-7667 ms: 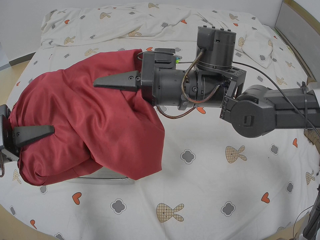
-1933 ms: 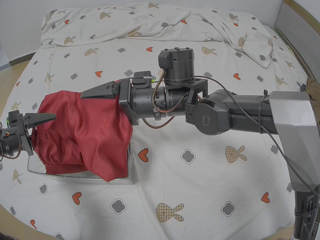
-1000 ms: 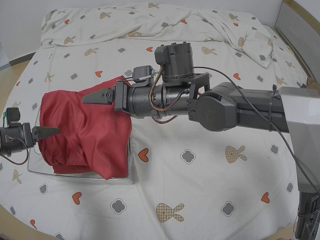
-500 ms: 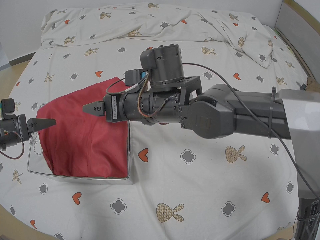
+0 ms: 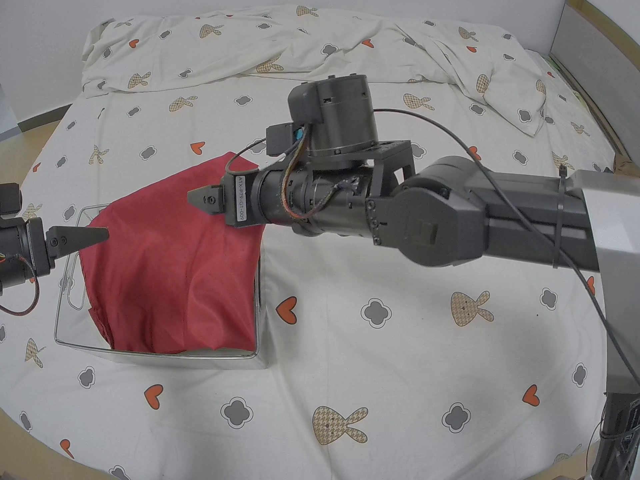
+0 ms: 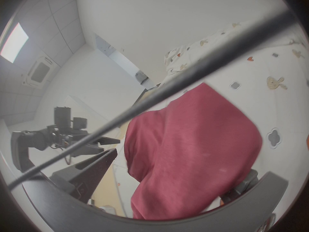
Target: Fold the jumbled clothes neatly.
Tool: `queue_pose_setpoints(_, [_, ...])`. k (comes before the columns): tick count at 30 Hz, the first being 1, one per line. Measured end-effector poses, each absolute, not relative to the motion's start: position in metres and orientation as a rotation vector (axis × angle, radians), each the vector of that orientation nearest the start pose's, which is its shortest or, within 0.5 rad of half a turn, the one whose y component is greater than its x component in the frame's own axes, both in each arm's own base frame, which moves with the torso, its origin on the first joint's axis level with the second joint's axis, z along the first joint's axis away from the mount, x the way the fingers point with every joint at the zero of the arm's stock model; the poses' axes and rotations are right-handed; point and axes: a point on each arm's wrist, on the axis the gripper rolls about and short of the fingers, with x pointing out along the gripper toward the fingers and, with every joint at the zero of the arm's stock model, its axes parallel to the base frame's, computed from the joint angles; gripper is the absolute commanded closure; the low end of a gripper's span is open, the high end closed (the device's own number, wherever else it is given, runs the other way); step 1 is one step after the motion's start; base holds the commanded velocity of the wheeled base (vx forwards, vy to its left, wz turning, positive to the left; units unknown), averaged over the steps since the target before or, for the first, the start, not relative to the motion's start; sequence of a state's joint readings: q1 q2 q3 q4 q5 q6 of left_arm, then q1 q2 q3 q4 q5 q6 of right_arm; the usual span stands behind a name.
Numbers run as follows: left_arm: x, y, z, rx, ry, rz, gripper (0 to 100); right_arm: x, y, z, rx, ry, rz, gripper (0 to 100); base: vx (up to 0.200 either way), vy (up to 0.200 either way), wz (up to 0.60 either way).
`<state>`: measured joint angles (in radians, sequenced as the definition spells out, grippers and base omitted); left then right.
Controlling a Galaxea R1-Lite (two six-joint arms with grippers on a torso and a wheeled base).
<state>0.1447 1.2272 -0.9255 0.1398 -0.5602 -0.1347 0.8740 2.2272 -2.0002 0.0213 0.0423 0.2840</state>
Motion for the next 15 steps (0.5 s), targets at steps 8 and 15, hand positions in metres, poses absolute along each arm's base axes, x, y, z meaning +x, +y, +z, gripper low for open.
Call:
queue_pose_setpoints(8, [0.18, 0.009, 0.258, -0.28, 0.457, -0.406, 0, 0.306, 0.34, 0.267, 0.18, 0.324, 0.838, 0, 0.0, 0.0, 0.0])
queue_pose_setpoints(15, [0.184, 0.005, 0.256, -0.279, 0.472, -0.428, 0, 0.308, 0.326, 0.279, 0.187, 0.317, 0.815, 0, 0.0, 0.0, 0.0])
